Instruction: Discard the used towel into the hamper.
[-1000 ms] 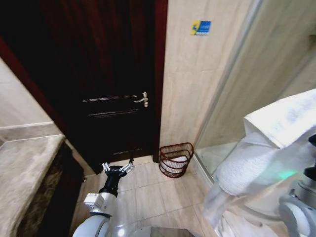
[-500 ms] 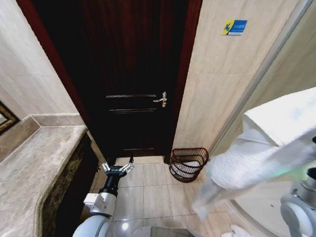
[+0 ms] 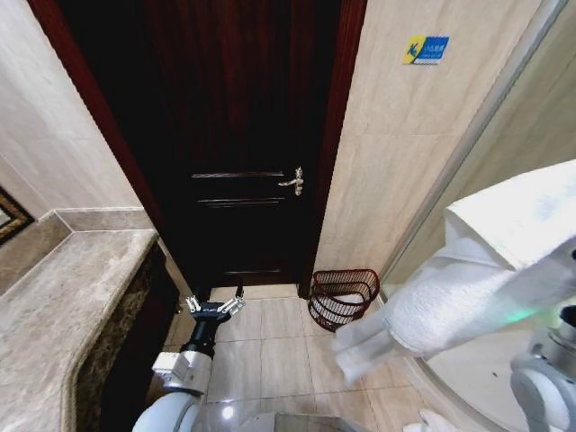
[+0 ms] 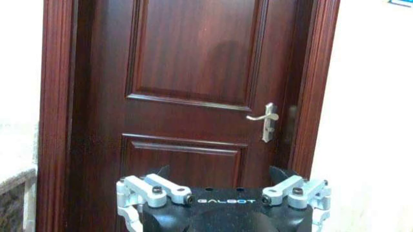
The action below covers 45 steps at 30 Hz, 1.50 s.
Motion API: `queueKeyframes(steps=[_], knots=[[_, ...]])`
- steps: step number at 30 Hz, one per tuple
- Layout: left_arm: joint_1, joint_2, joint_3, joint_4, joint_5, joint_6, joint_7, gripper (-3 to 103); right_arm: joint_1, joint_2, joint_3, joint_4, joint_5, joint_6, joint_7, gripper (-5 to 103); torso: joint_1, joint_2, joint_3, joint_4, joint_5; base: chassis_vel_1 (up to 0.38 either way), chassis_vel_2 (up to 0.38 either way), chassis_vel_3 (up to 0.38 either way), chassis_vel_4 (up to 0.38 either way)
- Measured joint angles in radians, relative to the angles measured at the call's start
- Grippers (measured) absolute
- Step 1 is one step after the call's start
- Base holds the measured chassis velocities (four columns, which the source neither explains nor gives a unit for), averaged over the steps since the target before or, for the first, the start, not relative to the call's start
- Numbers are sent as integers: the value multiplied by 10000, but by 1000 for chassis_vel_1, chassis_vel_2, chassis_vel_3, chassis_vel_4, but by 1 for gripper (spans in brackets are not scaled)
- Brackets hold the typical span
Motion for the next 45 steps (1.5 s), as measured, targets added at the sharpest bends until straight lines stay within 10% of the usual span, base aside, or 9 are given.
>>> queueKeyframes(steps=[45], knots=[[0, 0, 0, 0, 0, 0, 0, 100, -50, -20, 76, 0, 313, 58, -323, 6, -1, 0, 0, 0, 0, -5, 7, 6, -7]])
